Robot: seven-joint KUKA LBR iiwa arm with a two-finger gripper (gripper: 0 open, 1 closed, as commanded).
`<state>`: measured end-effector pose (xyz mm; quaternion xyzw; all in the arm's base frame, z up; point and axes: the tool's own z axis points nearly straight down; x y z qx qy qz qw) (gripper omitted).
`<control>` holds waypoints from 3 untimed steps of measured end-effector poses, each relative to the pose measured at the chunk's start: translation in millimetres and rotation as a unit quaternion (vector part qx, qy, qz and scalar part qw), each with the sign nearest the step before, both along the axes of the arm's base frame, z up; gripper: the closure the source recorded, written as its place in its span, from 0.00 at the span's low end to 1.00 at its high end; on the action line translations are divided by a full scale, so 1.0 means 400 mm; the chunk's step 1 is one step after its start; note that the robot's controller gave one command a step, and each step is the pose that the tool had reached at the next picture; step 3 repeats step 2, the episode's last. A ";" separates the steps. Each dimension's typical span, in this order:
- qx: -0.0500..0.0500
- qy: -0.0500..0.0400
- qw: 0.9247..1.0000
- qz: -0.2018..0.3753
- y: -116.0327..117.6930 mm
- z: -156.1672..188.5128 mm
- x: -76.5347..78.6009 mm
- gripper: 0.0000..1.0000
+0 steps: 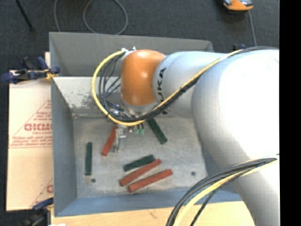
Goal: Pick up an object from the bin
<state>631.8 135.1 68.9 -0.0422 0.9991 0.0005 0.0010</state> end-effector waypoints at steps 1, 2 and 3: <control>0.000 -0.002 1.000 0.000 -0.004 0.007 0.004 1.00; 0.000 -0.006 1.000 0.027 0.049 0.374 -0.024 1.00; 0.000 -0.006 1.000 0.027 0.049 0.374 -0.024 1.00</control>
Offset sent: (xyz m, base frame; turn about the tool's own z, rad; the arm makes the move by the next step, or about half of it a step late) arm 0.0000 0.0000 0.0000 0.0000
